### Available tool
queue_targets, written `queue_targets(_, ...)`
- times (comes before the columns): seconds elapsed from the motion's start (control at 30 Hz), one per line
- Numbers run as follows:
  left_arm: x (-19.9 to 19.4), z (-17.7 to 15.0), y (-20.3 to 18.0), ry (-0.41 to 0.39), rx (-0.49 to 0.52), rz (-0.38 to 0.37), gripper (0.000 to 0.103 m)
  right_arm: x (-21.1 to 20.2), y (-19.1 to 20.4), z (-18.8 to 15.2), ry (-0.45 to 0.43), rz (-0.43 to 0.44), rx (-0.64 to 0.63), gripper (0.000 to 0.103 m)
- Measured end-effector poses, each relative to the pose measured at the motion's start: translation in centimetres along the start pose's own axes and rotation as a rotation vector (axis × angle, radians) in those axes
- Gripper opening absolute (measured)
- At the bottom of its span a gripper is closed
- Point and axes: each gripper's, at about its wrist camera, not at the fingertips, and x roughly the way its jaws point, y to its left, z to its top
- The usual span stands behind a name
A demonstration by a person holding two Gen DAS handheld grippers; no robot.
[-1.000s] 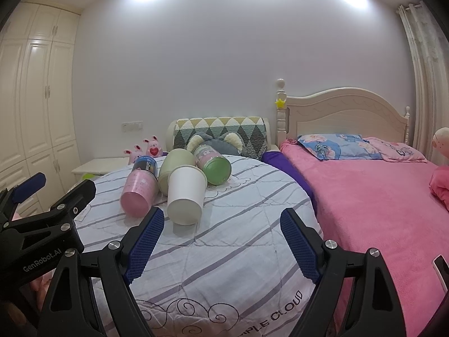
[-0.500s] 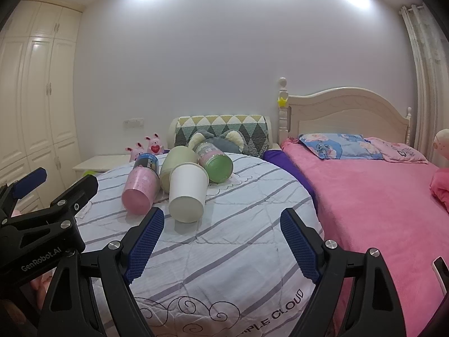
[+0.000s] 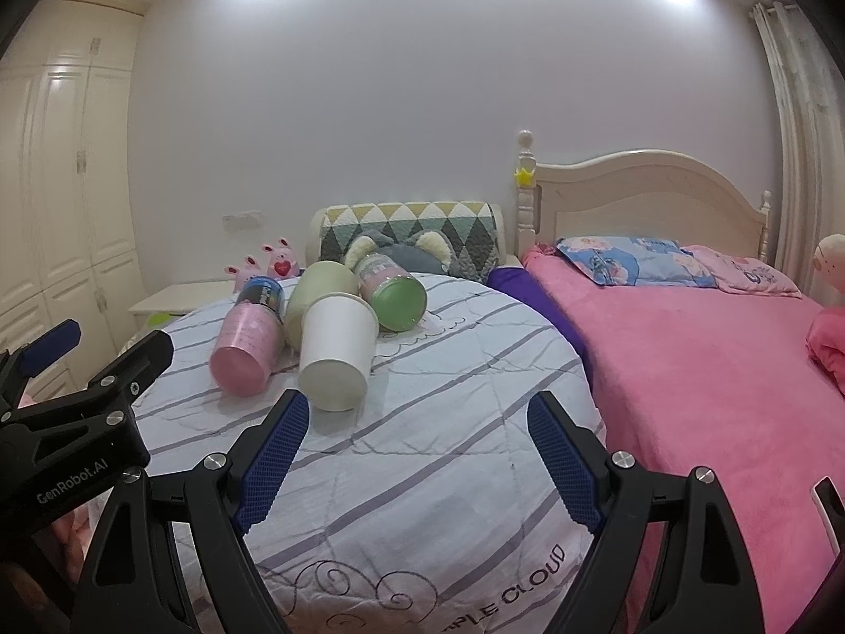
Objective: Flip cup upright
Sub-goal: 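Move the right gripper to the pink-and-green tumbler and grasp its body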
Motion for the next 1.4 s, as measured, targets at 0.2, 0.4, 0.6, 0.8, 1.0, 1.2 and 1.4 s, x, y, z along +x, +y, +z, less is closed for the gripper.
queue_targets(0.2, 2.7, 0.9, -0.1, 0.043, -0.017, -0.004, 0.103, 2.0, -0.7, 1.1, 0.044, -0.024, 0.000, 0.086)
queue_targets(0.4, 6.0, 1.9, 0.0, 0.105, -0.034, -0.007, 0.103, 5.0, -0.9, 2.7, 0.076, -0.028, -0.006, 0.086)
queue_targets(0.6, 10.4, 3.8, 0.0, 0.197, -0.041, 0.007, 0.103, 9.4, -1.0, 5.9, 0.121, -0.014, 0.002, 0.086)
queue_targets(0.8, 15.0, 5.7, -0.7, 0.336, -0.026, 0.001, 0.103, 14.9, -1.0, 9.3, 0.216, 0.024, 0.000, 0.086)
queue_targets(1.0, 18.3, 8.1, -0.9, 0.443, -0.020, 0.027, 0.103, 18.8, -0.2, 12.1, 0.337, 0.061, -0.034, 0.086)
queue_targets(1.2, 21.0, 10.5, -0.1, 0.531, -0.048, 0.044, 0.103, 22.9, 0.7, 14.5, 0.463, 0.089, -0.083, 0.086)
queue_targets(1.4, 24.4, 11.1, 0.8, 0.627, -0.079, 0.071, 0.103, 27.8, 1.6, 14.4, 0.618, 0.118, -0.129, 0.086)
